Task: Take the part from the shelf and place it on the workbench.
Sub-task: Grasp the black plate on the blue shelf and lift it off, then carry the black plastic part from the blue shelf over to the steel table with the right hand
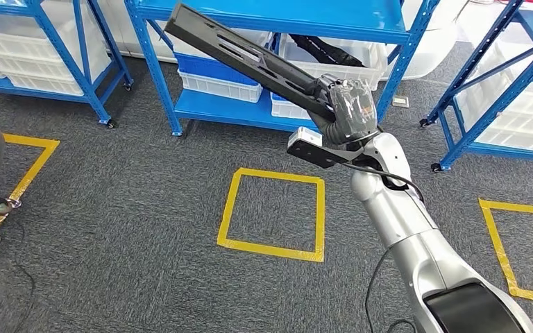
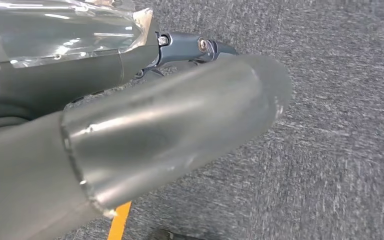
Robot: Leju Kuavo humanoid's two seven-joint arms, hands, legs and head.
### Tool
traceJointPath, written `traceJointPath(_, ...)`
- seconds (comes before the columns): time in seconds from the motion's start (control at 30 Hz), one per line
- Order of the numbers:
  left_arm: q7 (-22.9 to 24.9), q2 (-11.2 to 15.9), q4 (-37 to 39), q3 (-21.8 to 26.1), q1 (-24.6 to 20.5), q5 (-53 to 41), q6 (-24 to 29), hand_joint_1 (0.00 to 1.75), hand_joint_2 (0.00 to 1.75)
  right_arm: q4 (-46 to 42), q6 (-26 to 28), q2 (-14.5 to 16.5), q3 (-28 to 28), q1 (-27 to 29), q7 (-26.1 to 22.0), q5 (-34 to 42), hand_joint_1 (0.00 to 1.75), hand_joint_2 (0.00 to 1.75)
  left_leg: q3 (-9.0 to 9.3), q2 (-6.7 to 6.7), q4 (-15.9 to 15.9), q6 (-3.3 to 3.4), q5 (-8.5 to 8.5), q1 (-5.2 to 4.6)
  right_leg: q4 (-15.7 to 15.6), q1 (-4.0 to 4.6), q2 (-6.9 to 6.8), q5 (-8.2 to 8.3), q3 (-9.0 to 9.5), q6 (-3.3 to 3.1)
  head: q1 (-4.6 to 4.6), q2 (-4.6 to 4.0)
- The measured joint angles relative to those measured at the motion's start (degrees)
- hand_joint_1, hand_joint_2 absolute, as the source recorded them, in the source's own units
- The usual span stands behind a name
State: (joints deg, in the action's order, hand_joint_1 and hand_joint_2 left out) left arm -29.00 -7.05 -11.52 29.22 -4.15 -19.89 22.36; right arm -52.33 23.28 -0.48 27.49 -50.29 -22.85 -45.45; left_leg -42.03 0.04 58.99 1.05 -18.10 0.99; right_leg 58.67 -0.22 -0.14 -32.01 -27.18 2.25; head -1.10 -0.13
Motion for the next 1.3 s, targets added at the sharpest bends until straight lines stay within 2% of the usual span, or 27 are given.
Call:
traceJointPath(0.03, 0.0, 0.0, 0.0, 0.0, 0.0, 0.0, 0.0, 0.00, 0.00, 0.0, 0.1, 0.0, 0.0, -0.1, 0.0, 0.1, 1.73, 1.75, 0.00, 0.03, -0.5, -0.37, 0.82, 0.00, -1.2, 0.31, 0.07, -0.13, 0.27, -0.45, -0.03, 0.00)
traceJointPath(0.1, 0.0, 0.0, 0.0, 0.0, 0.1, -0.1, 0.0, 0.00, 0.00, 0.1, 0.4, -0.1, -0.1, -0.3, -0.1, 0.3, 1.73, 1.75, -0.19, -0.02, -1.0, -1.01, 1.35, 0.15, -1.2, -0.11, 0.05, 1.25, -0.64, -1.26, 0.03, 0.00)
traceJointPath(0.13, 0.0, 0.0, 0.0, 0.0, 0.1, -0.1, 0.0, 0.00, 0.00, 0.2, 0.5, -0.1, -0.2, -0.3, -0.1, 0.4, 1.73, 1.75, -0.64, -0.07, -0.2, -1.30, -0.21, 0.25, -1.2, -0.39, -0.07, 2.07, -1.17, -1.90, -0.06, 0.00)
traceJointPath(0.17, 0.0, 0.1, 0.0, 0.1, 0.2, -0.1, 0.0, 0.00, 0.00, 0.3, 0.5, -0.1, -0.3, -0.3, -0.2, 0.6, 1.73, 1.75, -1.32, -0.13, 1.7, -1.56, -3.05, 0.35, -1.3, -0.71, -0.21, 2.99, -1.74, -2.49, -0.11, 0.00)
traceJointPath(0.23, 0.1, 0.1, 0.0, 0.2, 0.3, 0.0, 0.0, 0.00, 0.00, 0.5, 0.5, -0.2, -0.5, -0.3, -0.3, 0.8, 1.73, 1.75, -2.85, -0.19, 8.8, -2.02, -9.86, 0.48, -1.2, -0.72, -0.33, 4.73, -3.53, -3.29, -0.25, 0.00)
traceJointPath(0.27, 0.1, 0.1, 0.0, 0.3, 0.3, 0.0, 0.0, 0.00, 0.00, 0.5, 0.5, -0.2, -0.6, -0.3, -0.3, 0.9, 1.73, 1.75, -3.31, -0.22, 12.6, -2.25, -11.68, 0.52, -1.2, -0.67, -0.34, 5.58, -4.50, -3.35, -0.26, 0.00)
traceJointPath(0.3, 0.1, 0.1, 0.0, 0.3, 0.2, 0.1, 0.1, 0.00, 0.00, 0.6, 0.5, -0.2, -0.6, -0.3, -0.4, 0.9, 1.73, 1.75, -3.21, -0.21, 15.4, -2.48, -11.89, 0.60, -1.1, -0.64, -0.34, 6.43, -5.65, -3.29, -0.27, 0.00)
traceJointPath(0.33, 0.1, 0.1, 0.0, 0.3, 0.2, 0.1, 0.1, 0.00, 0.00, 0.6, 0.5, -0.2, -0.6, -0.3, -0.4, 0.9, 1.73, 1.75, -2.38, -0.19, 16.7, -2.67, -10.85, 0.72, -1.0, -0.67, -0.34, 7.24, -6.78, -3.14, -0.29, 0.00)
traceJointPath(0.4, 0.1, 0.1, 0.0, 0.4, 0.2, 0.2, 0.1, 0.00, 0.00, 0.8, 0.6, -0.1, -0.6, -0.2, -0.4, 0.7, 1.73, 1.75, 2.29, -0.17, 13.5, -2.87, -8.43, 1.06, -0.6, -0.76, -0.32, 8.60, -8.81, -2.58, -0.31, 0.00)
traceJointPath(0.47, 0.1, 0.2, 0.0, 0.5, 0.0, 0.3, 0.2, 0.00, 0.00, 0.8, 0.7, 0.1, -0.6, -0.2, -0.5, 0.3, 1.73, 1.75, 8.74, -0.24, 5.7, -2.71, -9.83, 1.09, 0.0, -0.58, -0.31, 9.55, -10.30, -1.82, -0.28, 0.00)
traceJointPath(0.5, 0.0, 0.2, 0.0, 0.6, -0.1, 0.4, 0.2, 0.00, 0.00, 0.8, 0.8, 0.2, -0.6, -0.2, -0.5, 0.1, 1.73, 1.75, 10.75, -0.31, 2.7, -2.39, -11.08, 0.93, 0.2, -0.46, -0.36, 10.07, -10.70, -1.39, -0.26, 0.00)
traceJointPath(0.53, 0.0, 0.2, 0.0, 0.7, -0.1, 0.4, 0.2, 0.00, 0.00, 0.8, 0.9, 0.4, -0.6, -0.2, -0.5, 0.0, 1.73, 1.75, 11.56, -0.37, 0.9, -1.90, -11.79, 0.62, 0.2, -0.37, -0.43, 10.64, -11.00, -0.94, -0.23, 0.00)
traceJointPath(0.6, 0.1, 0.1, 0.0, 0.8, -0.1, 0.5, 0.2, 0.00, 0.00, 0.9, 1.2, 0.7, -0.5, 0.0, -0.3, -0.3, 1.73, 1.75, 10.85, -0.25, 0.2, -0.59, -11.02, 0.26, 0.1, -0.38, -0.49, 11.37, -11.49, -0.09, -0.22, 0.00)
traceJointPath(0.63, 0.1, 0.1, 0.0, 0.9, -0.1, 0.5, 0.2, 0.00, 0.00, 1.0, 1.4, 0.8, -0.5, 0.1, -0.2, -0.7, 1.73, 1.75, 10.34, -0.10, 0.1, 0.15, -10.28, 0.21, 0.7, -0.43, -0.42, 10.53, -12.08, -0.06, -0.19, 0.00)
traceJointPath(0.7, 0.3, 0.1, 0.0, 1.0, 0.0, 0.5, 0.3, 0.00, 0.00, 1.3, 1.8, 1.1, -0.4, 0.4, 0.2, -1.5, 1.73, 1.75, 8.84, 0.15, -0.2, 1.11, -8.61, 0.29, 5.4, -0.67, -0.27, 5.89, -14.03, -0.70, -0.03, 0.00)
traceJointPath(0.77, 0.6, 0.2, 0.0, 1.1, 0.0, 0.6, 0.4, 0.00, 0.00, 1.5, 1.9, 1.5, -0.3, 0.9, 0.3, -2.1, 1.73, 1.75, 6.81, 0.18, -0.2, 1.36, -6.97, 0.26, 12.8, -0.72, -0.16, 1.32, -15.86, -0.90, 0.11, 0.00)
traceJointPath(0.8, 0.7, 0.2, 0.0, 1.3, 0.0, 0.6, 0.5, 0.00, 0.00, 1.7, 1.9, 1.7, -0.2, 1.1, 0.3, -2.4, 1.73, 1.75, 5.77, 0.21, -0.1, 1.29, -6.16, 0.25, 15.6, -0.74, -0.13, 0.63, -16.00, -0.54, 0.12, 0.00)
traceJointPath(0.83, 0.9, 0.2, 0.0, 1.4, 0.0, 0.7, 0.7, 0.00, 0.00, 1.9, 1.9, 2.0, -0.1, 1.3, 0.3, -2.7, 1.73, 1.75, 4.71, 0.26, -0.1, 1.16, -5.34, 0.25, 16.9, -0.75, -0.11, 1.09, -15.32, 0.02, 0.13, 0.00)
traceJointPath(0.9, 1.1, 0.1, 0.0, 1.7, 0.0, 0.7, 1.1, 0.00, 0.00, 2.3, 1.9, 2.7, 0.0, 1.5, 0.3, -3.0, 1.73, 1.75, 2.74, 0.38, 0.0, 0.73, -3.75, 0.28, 13.9, -0.80, -0.11, 3.21, -11.14, 0.93, 0.12, 0.00)
traceJointPath(0.93, 1.1, 0.1, 0.0, 1.7, 0.0, 0.7, 1.2, 0.00, 0.00, 2.4, 1.9, 3.2, 0.0, 1.4, 0.3, -3.1, 1.73, 1.75, 1.96, 0.42, 0.0, 0.43, -3.04, 0.23, 10.0, -0.80, -0.10, 3.29, -7.82, 0.93, 0.12, 0.00)
traceJointPath(1.0, 1.1, 0.1, 0.0, 1.8, 0.0, 0.7, 1.3, 0.00, 0.00, 2.4, 1.9, 3.9, 0.0, 1.1, 0.3, -3.2, 1.73, 1.75, 1.06, 0.48, -0.1, -0.35, -1.68, 0.10, 2.3, -0.37, 0.03, 1.50, -2.63, 0.08, 0.02, 0.00)
traceJointPath(1.03, 1.1, 0.1, 0.0, 1.9, 0.0, 0.7, 1.4, 0.00, 0.00, 2.5, 1.9, 4.2, 0.0, 1.0, 0.3, -3.2, 1.73, 1.75, 0.92, 0.51, -0.3, -0.74, -1.03, 0.07, 0.2, -0.09, 0.10, 0.67, -1.59, -0.46, -0.05, 0.00)
traceJointPath(1.1, 1.0, 0.1, 0.0, 2.0, 0.1, 0.7, 1.5, 0.00, 0.00, 2.7, 1.9, 4.4, 0.0, 0.9, 0.4, -3.3, 1.73, 1.75, 0.73, 0.52, -0.8, -1.47, -0.06, 0.27, -0.7, -0.18, 0.10, 1.16, -1.98, -1.50, -0.15, 0.00)
traceJointPath(1.13, 1.0, 0.1, 0.0, 2.1, 0.2, 0.7, 1.6, 0.00, 0.00, 2.9, 1.8, 4.5, 0.0, 0.7, 0.4, -3.3, 1.73, 1.75, 0.42, 0.47, -0.5, -1.75, -0.90, 0.43, -0.8, -0.39, 0.03, 1.84, -2.26, -2.10, -0.17, 0.00)
traceJointPath(1.2, 0.9, 0.0, 0.0, 2.3, 0.3, 0.7, 1.7, 0.00, 0.00, 3.1, 1.8, 4.6, -0.2, 0.4, 0.6, -3.1, 1.73, 1.75, -0.82, 0.36, 3.1, -2.14, -5.82, 0.66, -0.9, -0.79, -0.13, 3.32, -3.18, -3.27, -0.34, 0.00)
traceJointPath(1.27, 0.7, 0.0, 0.0, 2.4, 0.3, 0.6, 1.7, 0.00, 0.00, 3.2, 1.7, 4.5, -0.8, 0.1, 0.6, -2.7, 1.73, 1.75, -2.43, 0.18, 10.6, -2.51, -11.42, 0.68, -0.8, -0.52, -0.18, 4.73, -4.72, -3.84, -0.49, 0.00)
traceJointPath(1.3, 0.7, 0.0, 0.0, 2.5, 0.3, 0.5, 1.7, 0.00, 0.00, 3.2, 1.6, 4.3, -1.2, 0.0, 0.6, -2.6, 1.73, 1.75, -2.77, 0.10, 13.9, -2.69, -12.44, 0.69, -0.8, -0.44, -0.18, 5.37, -5.52, -3.82, -0.49, 0.00)
